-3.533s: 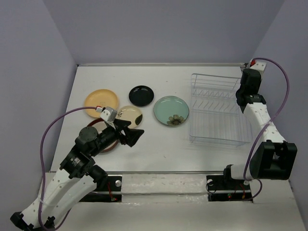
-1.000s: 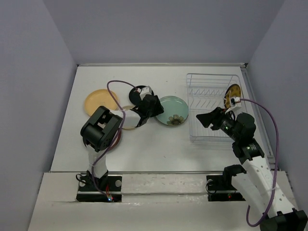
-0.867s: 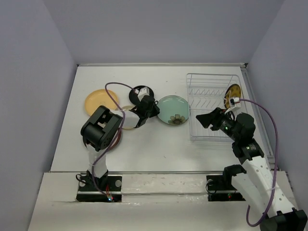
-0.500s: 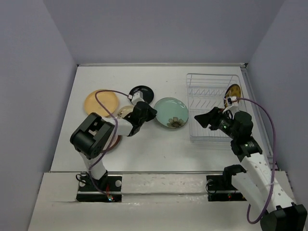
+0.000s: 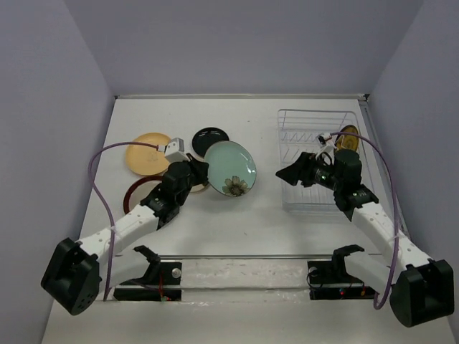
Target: Load the plates into the dish rack
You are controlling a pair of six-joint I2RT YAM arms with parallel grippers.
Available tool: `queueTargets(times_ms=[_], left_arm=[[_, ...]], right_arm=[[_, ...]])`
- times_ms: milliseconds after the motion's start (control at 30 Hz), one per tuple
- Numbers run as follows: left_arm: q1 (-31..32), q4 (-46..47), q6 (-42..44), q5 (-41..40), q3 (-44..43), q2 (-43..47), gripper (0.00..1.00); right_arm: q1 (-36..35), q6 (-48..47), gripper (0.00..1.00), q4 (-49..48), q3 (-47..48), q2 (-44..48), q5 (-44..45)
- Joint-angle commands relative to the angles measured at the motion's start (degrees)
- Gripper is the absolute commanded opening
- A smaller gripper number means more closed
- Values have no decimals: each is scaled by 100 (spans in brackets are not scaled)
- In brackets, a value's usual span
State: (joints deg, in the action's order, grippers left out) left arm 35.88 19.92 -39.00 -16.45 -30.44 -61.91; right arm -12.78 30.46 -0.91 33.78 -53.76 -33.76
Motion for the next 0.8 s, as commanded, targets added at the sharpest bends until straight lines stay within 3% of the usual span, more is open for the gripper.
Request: queueTargets(times_ms=[0, 167, 400, 600, 667, 767], left_arm=[[-37, 425, 112, -17, -287, 907, 5], [-72, 179, 139, 282, -524, 1479, 5], [-63, 222, -11, 1203, -753, 2006, 5], [-63, 336, -63, 1871, -947, 1981, 5], [-63, 468, -72, 2057, -921, 1972, 6], [-63, 495, -29, 2128, -938, 1981, 5]], right_arm=[[-400, -31, 79, -682, 489, -389, -254], [-813, -259, 84, -674, 971, -960, -237], [-867, -251, 88, -735, 1201, -1365, -263], [-981, -155, 87, -963, 1175, -1453, -772], [-981, -75, 85, -1078, 1192, -1462, -1106], [-981, 179, 70, -1446, 1097, -1524, -1659]])
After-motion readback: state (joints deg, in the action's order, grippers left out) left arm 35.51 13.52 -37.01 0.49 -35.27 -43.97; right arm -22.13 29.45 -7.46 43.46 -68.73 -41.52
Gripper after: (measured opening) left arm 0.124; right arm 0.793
